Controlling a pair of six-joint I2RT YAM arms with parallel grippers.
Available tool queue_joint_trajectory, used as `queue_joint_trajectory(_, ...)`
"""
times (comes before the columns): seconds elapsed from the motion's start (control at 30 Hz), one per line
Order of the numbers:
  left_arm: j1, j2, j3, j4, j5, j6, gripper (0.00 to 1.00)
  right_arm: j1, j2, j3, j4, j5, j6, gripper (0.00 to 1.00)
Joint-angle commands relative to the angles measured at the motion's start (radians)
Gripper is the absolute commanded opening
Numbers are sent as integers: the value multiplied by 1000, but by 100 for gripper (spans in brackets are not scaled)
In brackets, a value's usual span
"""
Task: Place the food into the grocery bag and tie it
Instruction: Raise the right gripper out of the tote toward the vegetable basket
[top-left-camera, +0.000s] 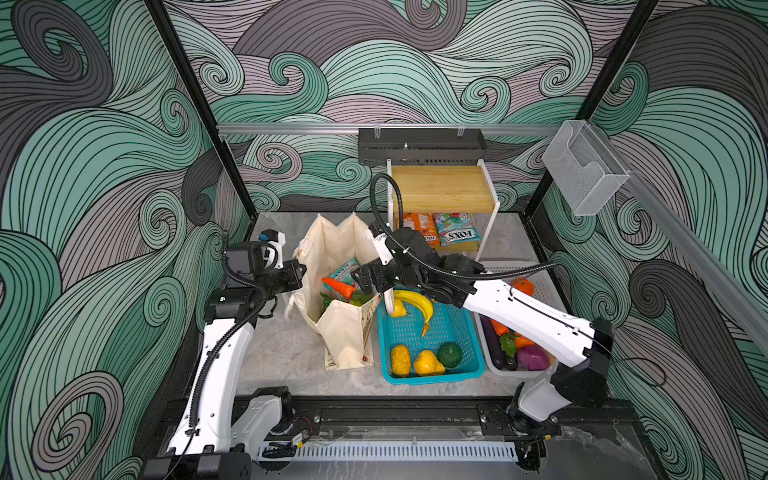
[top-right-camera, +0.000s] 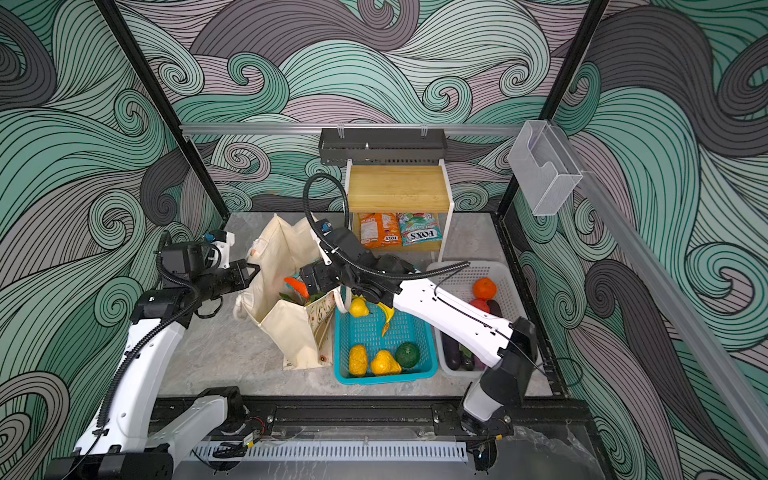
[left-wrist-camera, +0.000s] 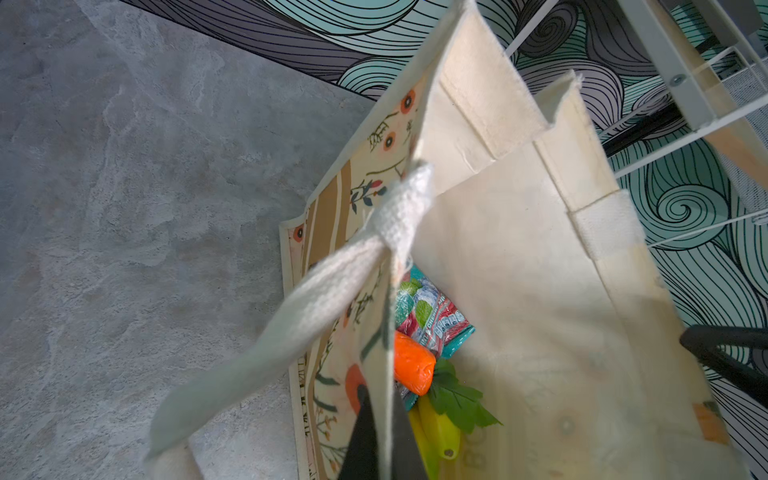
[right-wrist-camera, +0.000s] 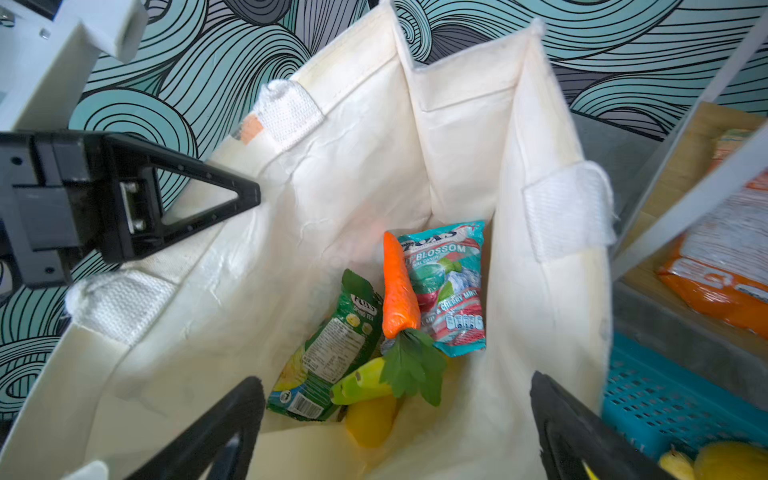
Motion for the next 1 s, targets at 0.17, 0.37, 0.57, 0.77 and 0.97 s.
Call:
queue_joint_trajectory(0.17, -12, -19, 10, -15, -26, 12, 0, -93, -286, -245, 64, 37, 94, 100)
queue_joint_trajectory(0.37, -12, -7, 15, -34, -52, 11, 0, -206, -532, -464, -51, 158, 239, 100)
queue_joint_trajectory(0.57, -13, -14, 16, -36, -54, 11, 0, -388, -752, -635, -148, 192, 393, 100)
queue_joint_trajectory(0.77, -12, -12, 16, -39, -59, 11, 0, -589, -807, -710, -270, 72, 534, 99)
queue_joint_trajectory(0.97, -12, -11, 16, -44, -69, 12, 0, -770, -800, -802, -374, 21, 727, 91)
